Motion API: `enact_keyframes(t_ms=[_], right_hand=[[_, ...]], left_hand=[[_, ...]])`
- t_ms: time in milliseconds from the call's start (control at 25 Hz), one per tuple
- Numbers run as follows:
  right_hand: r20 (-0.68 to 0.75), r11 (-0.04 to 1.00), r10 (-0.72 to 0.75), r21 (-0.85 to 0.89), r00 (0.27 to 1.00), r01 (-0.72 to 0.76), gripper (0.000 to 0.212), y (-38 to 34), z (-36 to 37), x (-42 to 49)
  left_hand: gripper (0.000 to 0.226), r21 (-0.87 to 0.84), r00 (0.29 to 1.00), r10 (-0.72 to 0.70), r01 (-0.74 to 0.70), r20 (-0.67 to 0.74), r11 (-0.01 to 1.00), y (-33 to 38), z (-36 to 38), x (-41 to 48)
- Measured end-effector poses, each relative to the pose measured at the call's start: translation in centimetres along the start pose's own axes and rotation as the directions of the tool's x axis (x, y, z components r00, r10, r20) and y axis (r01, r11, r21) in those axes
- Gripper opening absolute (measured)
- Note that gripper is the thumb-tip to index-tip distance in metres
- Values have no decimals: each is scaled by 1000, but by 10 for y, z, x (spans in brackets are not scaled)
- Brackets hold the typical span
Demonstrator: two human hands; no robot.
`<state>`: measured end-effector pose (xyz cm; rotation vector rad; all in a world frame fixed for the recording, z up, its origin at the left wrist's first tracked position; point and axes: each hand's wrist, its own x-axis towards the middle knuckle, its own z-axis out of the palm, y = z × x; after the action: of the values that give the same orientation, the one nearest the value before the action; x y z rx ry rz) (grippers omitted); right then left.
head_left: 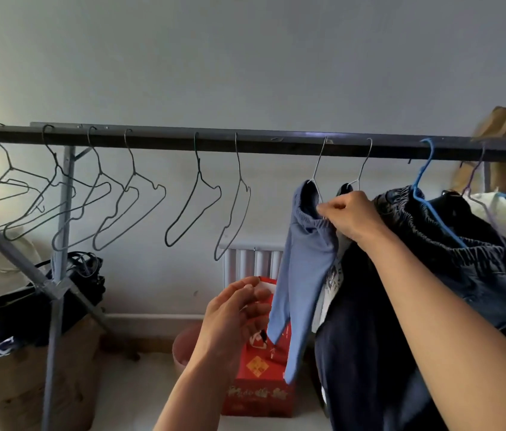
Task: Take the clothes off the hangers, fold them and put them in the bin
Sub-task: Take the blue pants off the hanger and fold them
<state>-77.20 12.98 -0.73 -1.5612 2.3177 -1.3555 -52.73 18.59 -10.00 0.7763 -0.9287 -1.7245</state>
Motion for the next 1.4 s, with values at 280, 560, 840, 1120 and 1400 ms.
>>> enact_keyframes(t_ms=[280,560,840,1120,1400], right_hand=[[-64,896,-72,434,995,93,17,-30,7,-16],[187,839,-165,543,969,38,18,-61,0,-70],[231,844,-127,536,965,-18,29,-39,30,-100],[196,894,24,435,980,-109,32,-37,52,-109],[452,546,45,735,891,-401,32,-46,22,-97]], left_hand=[[17,160,985,145,-160,97,974,12,19,-4],[27,418,807,465,-588,364,693,42,35,2],[18,736,880,214,-472,423,485,58,27,5],[38,812,816,46,-578,576,79,61,13,-13],[30,857,871,31,-489,491,164,47,-19,-4]])
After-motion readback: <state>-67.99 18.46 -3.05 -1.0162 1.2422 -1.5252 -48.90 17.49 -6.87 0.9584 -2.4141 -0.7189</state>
